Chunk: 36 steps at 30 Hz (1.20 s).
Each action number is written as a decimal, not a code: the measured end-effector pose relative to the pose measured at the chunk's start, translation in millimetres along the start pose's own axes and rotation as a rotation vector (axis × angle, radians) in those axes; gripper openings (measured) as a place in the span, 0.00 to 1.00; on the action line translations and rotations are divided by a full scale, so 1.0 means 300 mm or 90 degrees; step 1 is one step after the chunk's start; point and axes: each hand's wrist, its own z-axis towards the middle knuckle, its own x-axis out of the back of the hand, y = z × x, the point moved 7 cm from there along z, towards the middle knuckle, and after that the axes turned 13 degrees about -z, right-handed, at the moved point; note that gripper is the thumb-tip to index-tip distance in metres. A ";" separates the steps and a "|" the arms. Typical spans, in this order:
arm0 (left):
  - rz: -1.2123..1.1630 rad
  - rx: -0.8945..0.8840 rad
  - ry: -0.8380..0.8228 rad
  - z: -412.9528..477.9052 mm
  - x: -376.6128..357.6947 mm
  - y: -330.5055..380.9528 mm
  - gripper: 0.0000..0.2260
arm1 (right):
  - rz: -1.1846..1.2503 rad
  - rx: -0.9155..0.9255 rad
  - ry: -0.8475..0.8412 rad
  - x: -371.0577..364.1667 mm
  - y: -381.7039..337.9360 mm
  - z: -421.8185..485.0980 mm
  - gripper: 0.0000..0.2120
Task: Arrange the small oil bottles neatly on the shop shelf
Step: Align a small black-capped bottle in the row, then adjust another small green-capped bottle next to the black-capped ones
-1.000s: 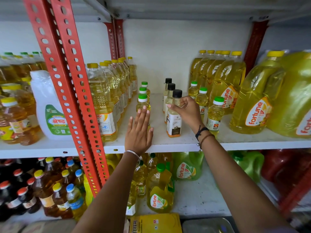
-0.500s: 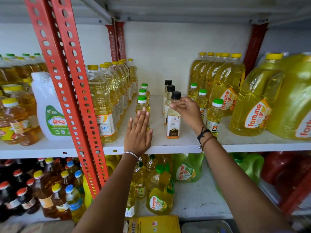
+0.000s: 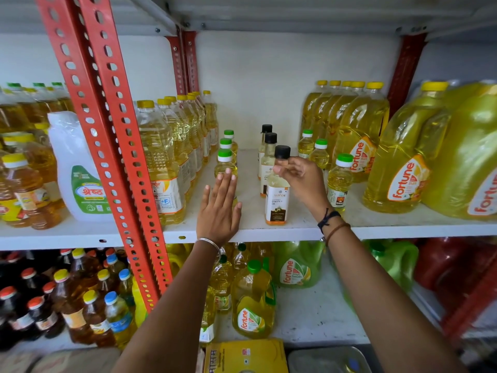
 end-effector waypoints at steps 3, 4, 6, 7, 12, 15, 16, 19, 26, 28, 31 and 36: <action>0.000 0.001 -0.001 -0.003 0.001 -0.001 0.27 | -0.004 0.007 0.000 0.001 -0.006 -0.003 0.12; -0.001 0.000 0.000 -0.004 0.001 0.000 0.27 | -0.010 0.009 -0.001 0.002 -0.007 -0.005 0.12; -0.002 -0.001 0.002 -0.003 0.002 0.000 0.27 | -0.017 0.012 -0.003 0.002 -0.010 -0.007 0.13; -0.003 -0.002 0.003 -0.001 0.003 0.000 0.27 | -0.019 0.012 -0.002 0.003 -0.011 -0.007 0.13; -0.001 -0.003 0.007 0.001 0.004 0.001 0.27 | -0.018 0.008 -0.002 0.010 -0.013 -0.009 0.14; 0.004 -0.005 0.007 0.000 0.001 0.002 0.27 | -0.020 0.004 -0.005 0.012 -0.008 -0.011 0.14; 0.006 -0.006 0.008 0.001 0.001 0.000 0.27 | -0.021 0.001 -0.006 0.010 -0.008 -0.011 0.15; 0.009 -0.008 0.005 -0.004 0.000 0.000 0.27 | -0.028 -0.004 -0.008 0.010 -0.006 -0.019 0.17; -0.007 -0.013 0.032 0.002 0.054 0.008 0.26 | -0.030 -0.027 0.008 0.015 -0.016 -0.065 0.23; 0.002 0.005 0.058 -0.004 0.102 -0.017 0.26 | -0.018 -0.038 0.027 0.021 -0.019 -0.081 0.25; 0.029 0.017 0.080 -0.001 0.186 -0.069 0.26 | -0.009 -0.024 0.133 0.049 -0.043 -0.115 0.25; 0.097 0.031 0.103 0.004 0.305 -0.173 0.26 | -0.047 0.146 0.334 0.064 -0.196 -0.196 0.17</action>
